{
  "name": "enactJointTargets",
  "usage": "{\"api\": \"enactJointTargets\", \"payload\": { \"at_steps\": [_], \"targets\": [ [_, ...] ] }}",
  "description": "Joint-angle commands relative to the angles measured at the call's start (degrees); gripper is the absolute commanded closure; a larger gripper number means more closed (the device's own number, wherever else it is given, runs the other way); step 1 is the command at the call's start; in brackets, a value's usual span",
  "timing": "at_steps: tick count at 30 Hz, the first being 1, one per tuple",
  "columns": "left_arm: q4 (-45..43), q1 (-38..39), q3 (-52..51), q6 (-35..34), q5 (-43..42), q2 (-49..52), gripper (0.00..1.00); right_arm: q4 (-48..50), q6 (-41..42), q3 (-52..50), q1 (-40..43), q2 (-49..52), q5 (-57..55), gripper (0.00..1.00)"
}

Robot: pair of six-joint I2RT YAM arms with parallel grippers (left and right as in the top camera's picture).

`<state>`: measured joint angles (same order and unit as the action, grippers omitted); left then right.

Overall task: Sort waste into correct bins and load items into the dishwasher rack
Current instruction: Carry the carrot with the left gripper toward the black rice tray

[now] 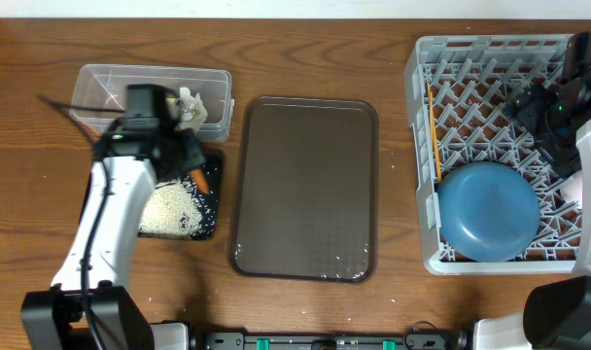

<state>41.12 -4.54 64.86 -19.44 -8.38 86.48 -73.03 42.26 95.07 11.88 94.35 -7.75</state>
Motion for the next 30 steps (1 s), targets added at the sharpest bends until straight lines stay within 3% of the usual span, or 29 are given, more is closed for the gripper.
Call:
{"api": "enactJointTargets", "payload": {
  "at_steps": [1,12,25,27,30],
  "targets": [
    [-0.26,-4.76,-0.63,-4.94,0.52,0.0,0.81,-0.02,-0.59,0.07,0.15,-0.26,-0.83,0.01],
    [-3.32,-11.93,-4.66,-17.33,0.57,0.48,0.81,-0.02,-0.59,0.07,0.15,-0.26,-0.83,0.01],
    [-5.64,-12.11,-5.29,-19.45,0.52,6.97,0.81,-0.04,-0.59,0.07,0.15,-0.26,-0.83,0.01],
    [-5.81,-12.11,-5.29,-19.45,0.52,7.54,0.72,-0.04,-0.59,0.07,0.15,-0.26,-0.83,0.01],
    [-5.9,-12.11,-5.29,-19.43,0.55,7.67,0.71,-0.04,-0.59,0.07,0.15,-0.26,-0.83,0.01]
  ]
}}
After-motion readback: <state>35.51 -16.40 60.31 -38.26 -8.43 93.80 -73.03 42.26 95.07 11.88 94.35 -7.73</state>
